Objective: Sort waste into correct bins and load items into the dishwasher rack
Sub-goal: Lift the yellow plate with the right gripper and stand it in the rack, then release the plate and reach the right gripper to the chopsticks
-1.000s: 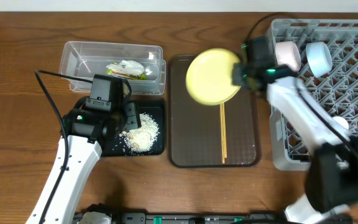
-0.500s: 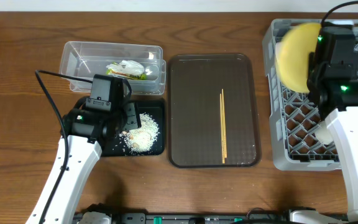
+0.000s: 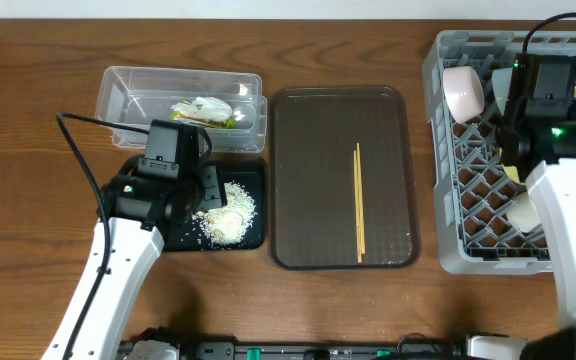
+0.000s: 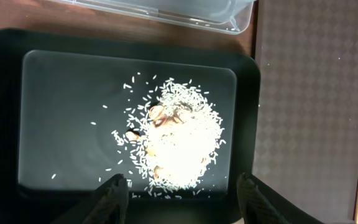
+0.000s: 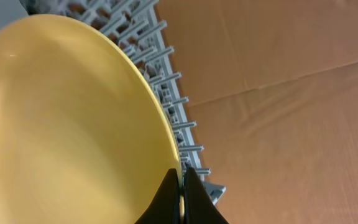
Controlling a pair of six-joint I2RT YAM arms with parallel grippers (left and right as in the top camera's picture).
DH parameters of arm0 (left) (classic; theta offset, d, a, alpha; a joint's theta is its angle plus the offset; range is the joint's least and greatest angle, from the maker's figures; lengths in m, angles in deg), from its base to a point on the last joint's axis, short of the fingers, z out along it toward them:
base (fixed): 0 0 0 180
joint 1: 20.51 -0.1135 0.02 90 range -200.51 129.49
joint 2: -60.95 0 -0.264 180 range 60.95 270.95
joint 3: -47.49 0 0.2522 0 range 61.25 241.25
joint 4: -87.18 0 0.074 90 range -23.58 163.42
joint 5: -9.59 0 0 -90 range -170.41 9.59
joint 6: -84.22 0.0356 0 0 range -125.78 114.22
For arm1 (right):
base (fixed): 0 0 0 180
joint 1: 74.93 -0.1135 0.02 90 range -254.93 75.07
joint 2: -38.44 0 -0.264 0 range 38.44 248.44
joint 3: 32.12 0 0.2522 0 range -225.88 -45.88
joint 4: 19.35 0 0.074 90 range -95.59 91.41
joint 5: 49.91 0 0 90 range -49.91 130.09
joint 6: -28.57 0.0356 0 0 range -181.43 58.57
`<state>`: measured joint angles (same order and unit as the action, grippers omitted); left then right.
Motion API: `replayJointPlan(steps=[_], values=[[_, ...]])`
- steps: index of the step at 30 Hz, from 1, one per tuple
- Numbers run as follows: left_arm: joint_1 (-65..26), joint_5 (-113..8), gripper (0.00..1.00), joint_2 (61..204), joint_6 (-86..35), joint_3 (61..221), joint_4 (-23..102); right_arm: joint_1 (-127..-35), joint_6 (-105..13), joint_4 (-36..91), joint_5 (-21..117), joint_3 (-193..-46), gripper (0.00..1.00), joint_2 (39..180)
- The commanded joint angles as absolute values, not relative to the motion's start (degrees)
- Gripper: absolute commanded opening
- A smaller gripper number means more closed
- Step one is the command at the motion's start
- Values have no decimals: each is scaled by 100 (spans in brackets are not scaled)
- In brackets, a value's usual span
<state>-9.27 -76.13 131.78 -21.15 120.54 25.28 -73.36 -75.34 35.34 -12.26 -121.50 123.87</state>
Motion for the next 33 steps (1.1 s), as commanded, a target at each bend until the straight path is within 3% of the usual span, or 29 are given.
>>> replayJointPlan(steps=[1, 7, 8, 10, 11, 14, 19, 26, 33], values=[[-951, -7681, 59, 13169, -2085, 12111, 2499, -7308, -7501, 3560, -883, -12150, 1, 12606], [-951, -7681, 59, 13169, -2085, 12111, 2497, -7312, -6564, 3621, 54, -12150, 4, 12776], [-951, -7681, 59, 13169, -2085, 12111, 2499, -7312, -6568, 3619, 253, -12150, 9, 12770], [-951, -7681, 59, 13169, -2085, 12111, 2499, -7319, -6527, 3608, 417, -12152, 44, 12759], [-951, -7681, 59, 13169, -2085, 12111, 2497, -7332, -6498, 3606, 417, -12154, 52, 12737], [-951, -7681, 59, 13169, -2085, 12111, 2499, -7387, -6485, 3599, 417, -12156, 62, 12571], [-951, -7681, 59, 13169, -2085, 12111, 2499, -7644, -6463, 3540, 970, -12163, 68, 11943], [-951, -7681, 59, 13169, -2085, 12111, 2504, -8197, -5906, 4019, 4537, -12156, 65, 11386], [-951, -7681, 59, 13169, -2085, 12111, 2499, -8938, -5178, 4452, 4745, -11579, 61, 11893]])
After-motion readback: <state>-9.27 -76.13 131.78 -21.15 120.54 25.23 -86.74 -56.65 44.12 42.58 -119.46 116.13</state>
